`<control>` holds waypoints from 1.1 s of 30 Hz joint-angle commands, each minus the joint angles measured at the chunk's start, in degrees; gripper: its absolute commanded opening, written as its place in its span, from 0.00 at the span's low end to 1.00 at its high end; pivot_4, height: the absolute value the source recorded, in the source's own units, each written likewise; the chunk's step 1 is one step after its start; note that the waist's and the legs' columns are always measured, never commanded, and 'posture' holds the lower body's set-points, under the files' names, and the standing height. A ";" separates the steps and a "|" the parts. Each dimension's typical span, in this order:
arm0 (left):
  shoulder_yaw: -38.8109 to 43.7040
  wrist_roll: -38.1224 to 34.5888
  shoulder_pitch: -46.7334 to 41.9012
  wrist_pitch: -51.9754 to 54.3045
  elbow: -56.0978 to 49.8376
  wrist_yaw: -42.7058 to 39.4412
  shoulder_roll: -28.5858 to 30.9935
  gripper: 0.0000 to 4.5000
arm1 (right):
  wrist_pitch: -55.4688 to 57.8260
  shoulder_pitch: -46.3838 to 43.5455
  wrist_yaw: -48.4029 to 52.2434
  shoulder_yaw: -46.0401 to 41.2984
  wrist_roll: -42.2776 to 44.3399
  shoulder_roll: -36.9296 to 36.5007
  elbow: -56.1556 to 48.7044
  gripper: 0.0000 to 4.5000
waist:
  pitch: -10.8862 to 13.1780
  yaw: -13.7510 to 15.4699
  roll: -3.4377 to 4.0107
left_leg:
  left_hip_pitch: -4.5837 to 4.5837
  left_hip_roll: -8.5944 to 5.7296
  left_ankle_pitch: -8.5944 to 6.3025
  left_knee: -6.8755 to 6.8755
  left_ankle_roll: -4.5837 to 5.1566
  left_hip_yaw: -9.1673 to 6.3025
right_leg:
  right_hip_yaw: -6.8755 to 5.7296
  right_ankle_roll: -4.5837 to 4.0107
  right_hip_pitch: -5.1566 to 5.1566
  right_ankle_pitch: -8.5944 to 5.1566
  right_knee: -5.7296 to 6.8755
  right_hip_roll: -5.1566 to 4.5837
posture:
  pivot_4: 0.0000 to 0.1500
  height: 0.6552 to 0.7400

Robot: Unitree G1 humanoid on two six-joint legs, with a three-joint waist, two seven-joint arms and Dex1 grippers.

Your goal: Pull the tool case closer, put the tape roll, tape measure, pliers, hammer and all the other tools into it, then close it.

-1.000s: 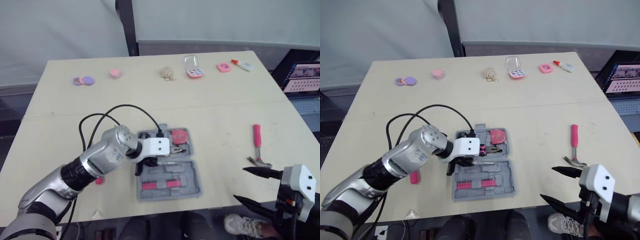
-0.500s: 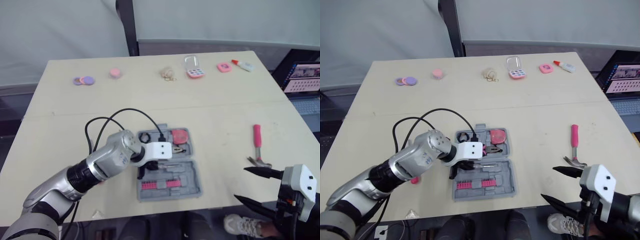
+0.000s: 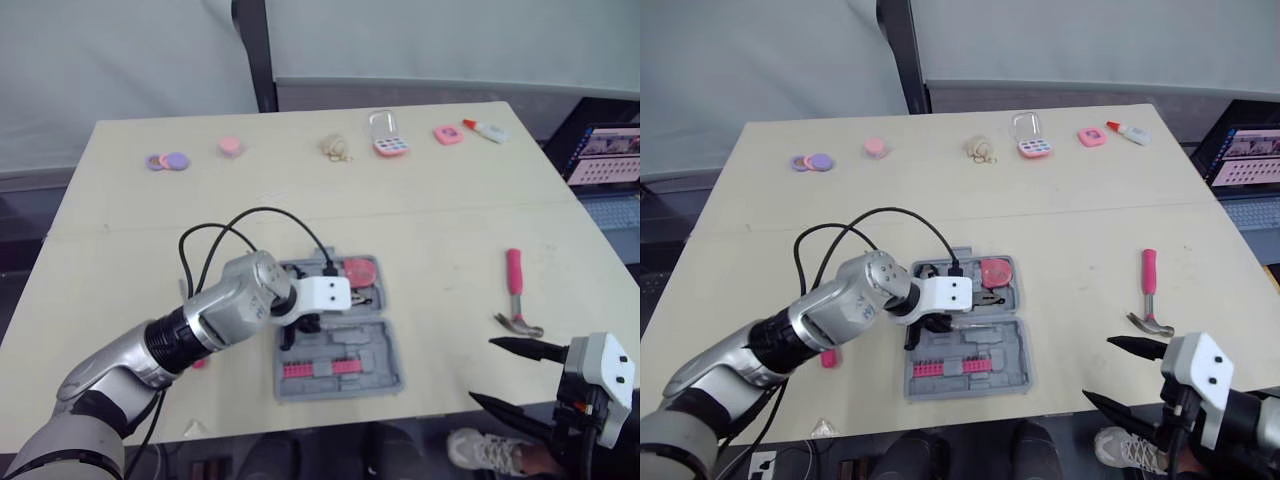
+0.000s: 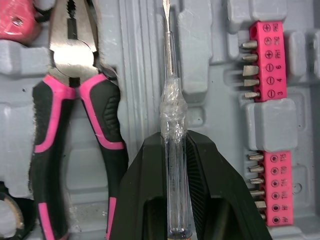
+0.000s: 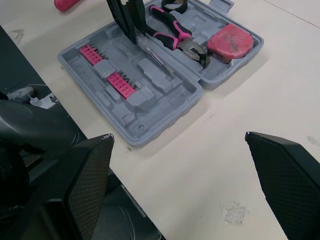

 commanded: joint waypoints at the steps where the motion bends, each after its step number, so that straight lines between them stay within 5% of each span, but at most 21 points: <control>1: -0.59 0.37 -1.03 0.12 -0.56 -0.52 0.16 0.02 | -1.06 0.40 -0.14 -1.86 0.28 0.42 -2.12 1.00 | 0.00 0.02 0.00 | 0.00 0.00 0.00 0.00 0.00 0.00 | 0.00 0.00 0.00 0.00 0.00 0.00 | 1.00 1.00; 17: -2.30 0.93 -1.58 0.62 -0.60 -0.68 -0.06 0.02 | -0.82 0.61 -0.39 -1.82 0.07 0.72 -2.51 1.00 | 0.00 0.02 0.00 | 0.00 0.00 0.00 0.01 0.00 0.00 | 0.01 0.00 0.00 0.00 0.03 0.00 | 1.00 1.00; 22: -0.45 -1.19 -1.64 4.07 -3.01 -1.69 0.46 0.54 | -0.87 0.57 -0.44 -1.74 0.13 0.84 -2.54 1.00 | 0.00 0.02 0.00 | 0.00 0.00 0.00 0.02 0.00 -0.01 | 0.01 0.00 0.00 0.00 0.03 0.00 | 1.00 1.00; 33: 11.17 -8.34 -0.45 11.66 -6.95 0.91 -0.02 0.54 | -0.92 -0.55 -0.31 -0.97 -0.01 0.48 -1.86 1.00 | 0.00 -0.02 0.00 | 0.00 0.01 0.00 0.04 0.00 -0.04 | 0.02 0.00 -0.01 0.00 0.06 0.00 | 1.00 1.00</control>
